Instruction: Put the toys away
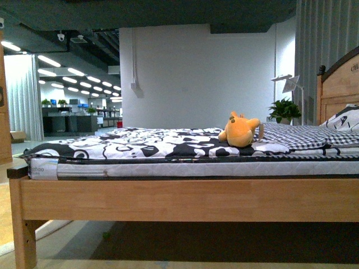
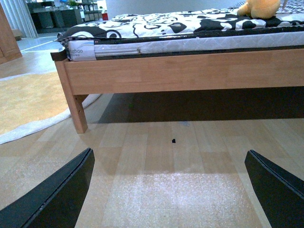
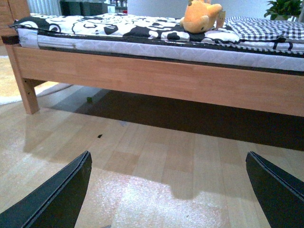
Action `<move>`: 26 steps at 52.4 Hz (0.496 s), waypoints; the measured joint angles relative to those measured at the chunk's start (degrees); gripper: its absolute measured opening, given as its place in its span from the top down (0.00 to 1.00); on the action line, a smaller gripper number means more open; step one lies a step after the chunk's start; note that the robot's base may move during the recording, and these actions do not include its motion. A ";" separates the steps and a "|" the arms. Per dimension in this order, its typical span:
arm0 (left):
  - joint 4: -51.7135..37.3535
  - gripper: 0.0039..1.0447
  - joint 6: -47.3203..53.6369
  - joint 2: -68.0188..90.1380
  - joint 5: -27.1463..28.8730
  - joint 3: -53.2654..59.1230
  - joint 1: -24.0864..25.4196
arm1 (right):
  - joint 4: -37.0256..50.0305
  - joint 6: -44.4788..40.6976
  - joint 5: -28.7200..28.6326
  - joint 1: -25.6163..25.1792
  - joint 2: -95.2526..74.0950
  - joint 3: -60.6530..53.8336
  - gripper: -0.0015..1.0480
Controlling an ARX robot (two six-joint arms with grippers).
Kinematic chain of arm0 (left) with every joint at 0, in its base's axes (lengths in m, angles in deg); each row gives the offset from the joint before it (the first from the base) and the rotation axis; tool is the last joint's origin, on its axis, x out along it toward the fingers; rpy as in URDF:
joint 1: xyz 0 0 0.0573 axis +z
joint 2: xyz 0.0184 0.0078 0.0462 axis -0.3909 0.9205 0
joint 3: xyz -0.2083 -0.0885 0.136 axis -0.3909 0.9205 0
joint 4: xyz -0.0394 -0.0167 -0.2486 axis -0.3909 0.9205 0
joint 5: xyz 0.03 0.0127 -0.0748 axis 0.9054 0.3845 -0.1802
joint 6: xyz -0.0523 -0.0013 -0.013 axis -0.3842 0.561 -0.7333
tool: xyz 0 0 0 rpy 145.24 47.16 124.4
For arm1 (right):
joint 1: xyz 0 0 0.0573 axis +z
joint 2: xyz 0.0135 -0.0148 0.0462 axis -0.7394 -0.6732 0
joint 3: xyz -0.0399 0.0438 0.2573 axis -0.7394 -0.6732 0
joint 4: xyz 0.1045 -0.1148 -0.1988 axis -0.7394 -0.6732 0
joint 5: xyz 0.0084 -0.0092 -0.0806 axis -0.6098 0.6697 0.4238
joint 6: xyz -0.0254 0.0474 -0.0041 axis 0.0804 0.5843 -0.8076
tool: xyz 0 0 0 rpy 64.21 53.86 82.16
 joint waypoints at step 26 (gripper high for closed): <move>0.00 0.06 0.00 -0.02 0.02 0.00 -0.02 | 0.00 0.00 -0.02 0.00 0.00 0.00 0.06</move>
